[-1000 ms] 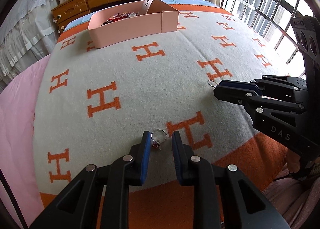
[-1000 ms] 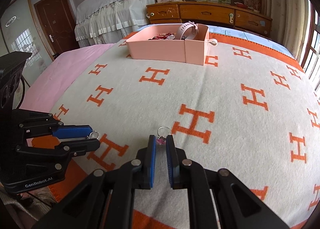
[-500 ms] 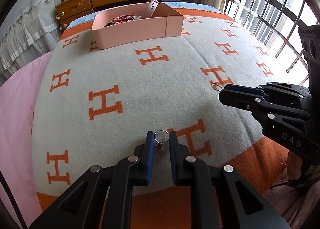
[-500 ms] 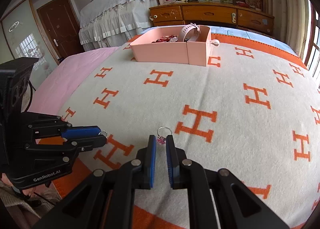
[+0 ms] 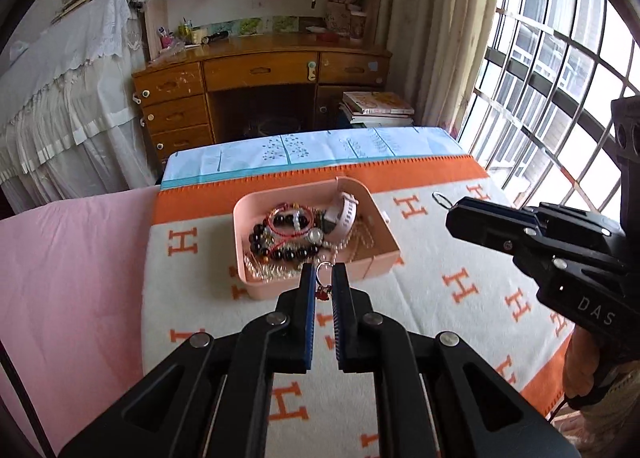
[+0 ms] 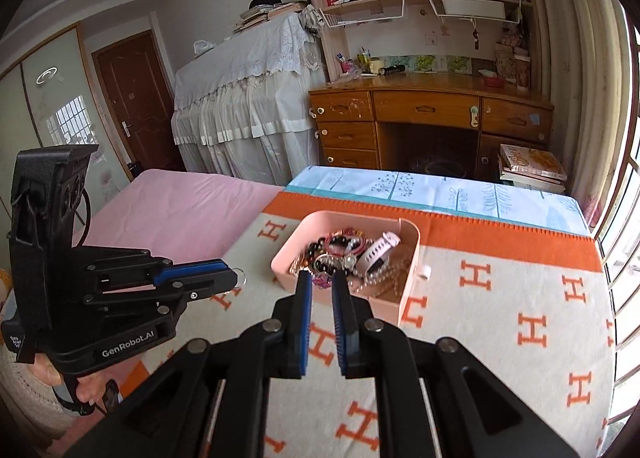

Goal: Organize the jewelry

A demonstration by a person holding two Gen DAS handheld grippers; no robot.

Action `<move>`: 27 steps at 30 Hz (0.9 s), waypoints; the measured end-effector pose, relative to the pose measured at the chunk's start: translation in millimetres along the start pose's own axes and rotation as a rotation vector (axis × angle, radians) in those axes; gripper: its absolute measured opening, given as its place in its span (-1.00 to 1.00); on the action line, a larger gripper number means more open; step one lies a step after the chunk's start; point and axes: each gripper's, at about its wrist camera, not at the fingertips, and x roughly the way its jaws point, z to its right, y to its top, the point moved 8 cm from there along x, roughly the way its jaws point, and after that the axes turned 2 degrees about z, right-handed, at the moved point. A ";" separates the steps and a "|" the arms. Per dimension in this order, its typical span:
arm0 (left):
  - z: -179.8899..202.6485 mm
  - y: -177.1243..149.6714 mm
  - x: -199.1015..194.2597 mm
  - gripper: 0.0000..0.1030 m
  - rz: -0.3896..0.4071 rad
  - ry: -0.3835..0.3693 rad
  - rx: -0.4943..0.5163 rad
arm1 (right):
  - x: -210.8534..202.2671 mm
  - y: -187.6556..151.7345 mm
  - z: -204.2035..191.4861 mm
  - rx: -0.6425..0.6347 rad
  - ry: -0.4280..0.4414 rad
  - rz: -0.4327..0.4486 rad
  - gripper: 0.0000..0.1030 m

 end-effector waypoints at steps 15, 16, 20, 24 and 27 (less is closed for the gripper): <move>-45.6 40.0 104.8 -0.21 -0.093 -0.063 -0.230 | 110.9 14.4 38.9 0.160 0.029 -0.231 -0.78; -47.5 39.0 105.5 0.08 -0.088 -0.053 -0.231 | 111.5 13.6 39.8 0.159 0.024 -0.233 -0.77; -54.0 35.9 98.5 0.22 -0.062 -0.011 -0.230 | 108.7 8.5 40.5 0.154 0.012 -0.238 -0.77; -55.1 31.3 79.7 0.50 -0.043 0.040 -0.212 | 96.4 5.2 39.5 0.156 0.000 -0.228 -0.77; -51.8 30.5 57.1 0.71 0.003 0.082 -0.182 | 82.9 3.3 36.2 0.133 -0.025 -0.211 -0.77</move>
